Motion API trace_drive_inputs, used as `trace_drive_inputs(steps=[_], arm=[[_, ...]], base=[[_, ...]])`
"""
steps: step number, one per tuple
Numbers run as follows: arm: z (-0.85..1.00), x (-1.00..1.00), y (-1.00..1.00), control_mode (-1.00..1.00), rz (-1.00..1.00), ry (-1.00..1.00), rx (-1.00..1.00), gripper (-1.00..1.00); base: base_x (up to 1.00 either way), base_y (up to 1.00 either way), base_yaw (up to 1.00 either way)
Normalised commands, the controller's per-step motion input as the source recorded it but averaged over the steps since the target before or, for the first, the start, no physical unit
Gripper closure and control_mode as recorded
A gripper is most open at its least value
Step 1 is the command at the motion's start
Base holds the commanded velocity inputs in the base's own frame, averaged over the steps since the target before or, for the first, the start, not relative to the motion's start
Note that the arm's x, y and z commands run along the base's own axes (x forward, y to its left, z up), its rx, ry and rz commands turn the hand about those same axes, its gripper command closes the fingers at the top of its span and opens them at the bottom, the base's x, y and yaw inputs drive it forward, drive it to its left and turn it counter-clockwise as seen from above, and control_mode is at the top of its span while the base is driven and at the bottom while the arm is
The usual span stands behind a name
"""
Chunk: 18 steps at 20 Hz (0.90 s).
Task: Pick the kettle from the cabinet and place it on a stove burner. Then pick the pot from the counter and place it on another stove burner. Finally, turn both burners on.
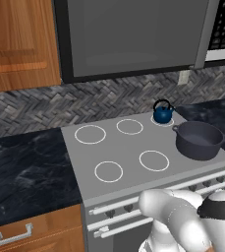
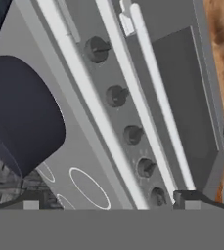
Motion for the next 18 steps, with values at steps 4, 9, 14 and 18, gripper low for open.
trace_drive_inputs(steps=[4, 9, 14, 18], arm=[[-0.01, -0.07, 0.11, -1.00, -0.10, -0.09, 0.12, -1.00], [-0.06, -0.09, 0.09, -1.00, -0.12, -0.08, 0.15, -1.00], [-0.04, -0.14, 0.07, -1.00, -0.11, -0.05, 0.18, -1.00], [-0.04, -0.12, 0.01, -1.00, -0.11, -0.02, 0.20, -1.00]], base=[[0.00, 0.00, 0.00], [0.00, 0.00, 0.00], [0.00, 0.00, 0.00], [0.00, 0.00, 0.00]])
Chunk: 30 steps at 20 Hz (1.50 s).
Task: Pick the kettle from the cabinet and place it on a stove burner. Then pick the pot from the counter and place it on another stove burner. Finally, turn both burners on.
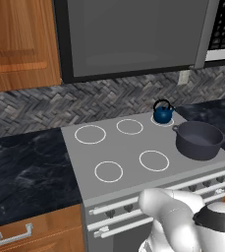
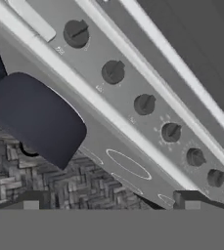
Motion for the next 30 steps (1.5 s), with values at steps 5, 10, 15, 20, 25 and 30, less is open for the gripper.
trace_drive_inputs(steps=[5, 10, 15, 20, 25, 30], arm=[[-0.07, -0.03, 0.00, -1.00, -0.10, 0.00, 0.22, -1.00], [-0.08, 0.00, 0.00, -1.00, -0.11, 0.00, 0.23, -1.00], [-0.08, 0.02, 0.00, -1.00, -0.13, 0.00, 0.17, -1.00], [-0.06, 0.05, 0.11, -1.00, -0.13, 0.00, 0.14, -1.00], [-0.10, 0.07, 0.24, -1.00, -0.10, -0.01, 0.12, -1.00], [-0.14, 0.01, 0.21, -1.00, -0.02, 0.00, 0.00, -1.00]], base=[[0.00, 0.00, 0.00], [0.00, 0.00, 0.00], [0.00, 0.00, 0.00], [0.00, 0.00, 0.00], [0.00, 0.00, 0.00], [0.00, 0.00, 0.00]])
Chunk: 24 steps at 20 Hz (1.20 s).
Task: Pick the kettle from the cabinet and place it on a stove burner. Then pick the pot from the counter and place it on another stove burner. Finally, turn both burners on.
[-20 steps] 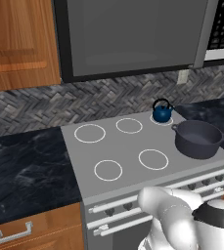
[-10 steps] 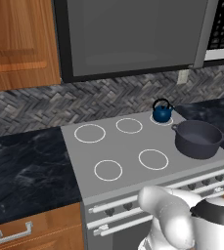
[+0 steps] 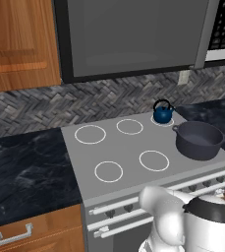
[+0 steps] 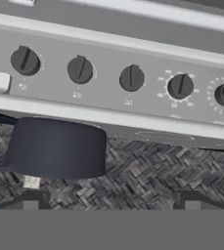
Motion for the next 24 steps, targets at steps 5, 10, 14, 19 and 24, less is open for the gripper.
trace_drive_inputs(steps=[5, 10, 14, 19, 24], arm=[[-0.16, 0.10, 0.12, -1.00, 0.00, 0.00, 0.00, -1.00], [-0.09, 0.12, 0.06, -1.00, 0.00, -0.01, 0.00, -1.00], [-0.06, 0.20, -0.09, -1.00, -0.03, 0.01, 0.04, -1.00], [-0.12, 0.28, -0.07, -1.00, -0.04, 0.01, 0.05, -1.00], [-0.27, 0.25, -0.06, -1.00, -0.03, 0.00, 0.04, -1.00]], base=[[0.00, 0.00, 0.00], [0.00, 0.00, 0.00], [0.00, 0.00, 0.00], [0.00, 0.00, 0.00], [0.00, 0.00, 0.00]])
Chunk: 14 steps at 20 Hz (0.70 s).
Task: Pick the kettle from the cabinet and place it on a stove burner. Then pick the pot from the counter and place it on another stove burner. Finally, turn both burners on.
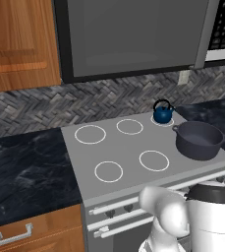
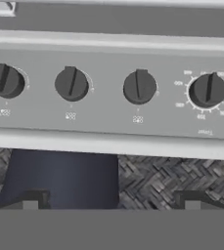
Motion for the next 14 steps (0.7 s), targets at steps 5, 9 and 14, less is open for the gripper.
trace_drive_inputs(steps=[5, 9, 14], arm=[[-0.34, 0.12, -0.15, -1.00, -0.01, 0.00, 0.02, -1.00], [-0.44, 0.00, -0.27, -1.00, -0.01, -0.06, 0.00, -1.00], [-0.20, 0.07, -0.11, -1.00, 0.00, -0.08, 0.00, -1.00]], base=[[0.00, 0.00, 0.00], [0.00, 0.00, 0.00], [0.00, 0.00, 0.00]])
